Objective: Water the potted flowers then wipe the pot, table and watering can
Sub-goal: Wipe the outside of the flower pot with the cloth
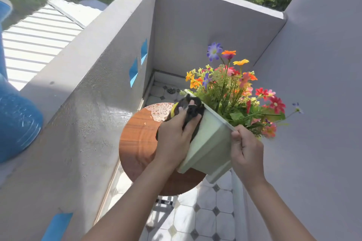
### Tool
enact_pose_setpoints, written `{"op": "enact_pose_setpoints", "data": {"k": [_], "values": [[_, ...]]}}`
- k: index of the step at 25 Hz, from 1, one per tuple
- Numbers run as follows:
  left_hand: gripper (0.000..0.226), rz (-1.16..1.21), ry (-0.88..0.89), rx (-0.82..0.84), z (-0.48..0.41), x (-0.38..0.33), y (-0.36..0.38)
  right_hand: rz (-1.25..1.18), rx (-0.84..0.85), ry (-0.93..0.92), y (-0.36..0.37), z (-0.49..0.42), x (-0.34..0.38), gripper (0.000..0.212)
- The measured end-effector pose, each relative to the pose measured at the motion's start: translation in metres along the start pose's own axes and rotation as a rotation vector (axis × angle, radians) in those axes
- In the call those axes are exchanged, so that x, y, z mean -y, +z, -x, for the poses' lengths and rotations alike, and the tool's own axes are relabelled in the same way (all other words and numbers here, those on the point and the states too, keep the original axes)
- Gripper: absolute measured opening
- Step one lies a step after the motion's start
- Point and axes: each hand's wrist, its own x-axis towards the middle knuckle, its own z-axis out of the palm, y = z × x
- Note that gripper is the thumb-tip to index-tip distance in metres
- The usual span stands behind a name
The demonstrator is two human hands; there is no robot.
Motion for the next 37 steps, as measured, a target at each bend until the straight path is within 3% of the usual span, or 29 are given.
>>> {"op": "enact_pose_setpoints", "data": {"k": [2, 4, 7, 9, 13, 17, 19, 21, 24, 26, 34, 37], "values": [[0.038, 0.137, 0.110, 0.136, 0.014, -0.010, -0.002, 0.000, 0.001, -0.024, -0.001, -0.002, 0.000, 0.043], [0.046, 0.074, 0.097, 0.164, 0.006, 0.002, 0.000, -0.001, 0.022, -0.043, -0.004, -0.002, 0.000, 0.042], [0.031, -0.124, -0.134, 0.011, -0.018, 0.024, 0.000, 0.015, 0.030, -0.058, -0.005, -0.002, 0.002, 0.042], [0.026, -0.061, -0.167, -0.028, -0.016, 0.021, -0.001, 0.020, 0.026, -0.057, -0.002, -0.005, 0.005, 0.040], [0.042, 0.044, -0.029, 0.031, 0.004, -0.005, -0.008, 0.049, 0.024, -0.040, 0.002, -0.015, 0.010, 0.040], [0.022, 0.068, 0.146, 0.139, 0.020, -0.021, -0.019, 0.055, 0.044, -0.033, 0.005, -0.023, 0.016, 0.034], [0.046, -0.092, 0.201, 0.183, 0.034, -0.015, -0.013, 0.043, 0.067, -0.014, 0.004, -0.026, 0.019, 0.038], [0.051, -0.267, 0.245, 0.095, 0.049, -0.002, -0.007, 0.036, 0.094, -0.014, 0.003, -0.029, 0.019, 0.041], [0.034, -0.426, 0.408, -0.120, 0.069, 0.026, 0.001, 0.028, 0.114, 0.006, 0.001, -0.031, 0.019, 0.044], [0.034, -0.466, 0.449, -0.178, 0.078, 0.034, 0.001, -0.001, 0.133, 0.028, 0.000, -0.034, 0.018, 0.043], [0.045, -0.482, 0.405, -0.209, 0.038, -0.007, 0.006, 0.014, 0.167, -0.037, 0.003, -0.037, 0.021, 0.041], [0.042, -0.296, 0.452, -0.207, 0.055, 0.012, -0.004, -0.008, 0.171, -0.006, 0.000, -0.035, 0.019, 0.040]]}}
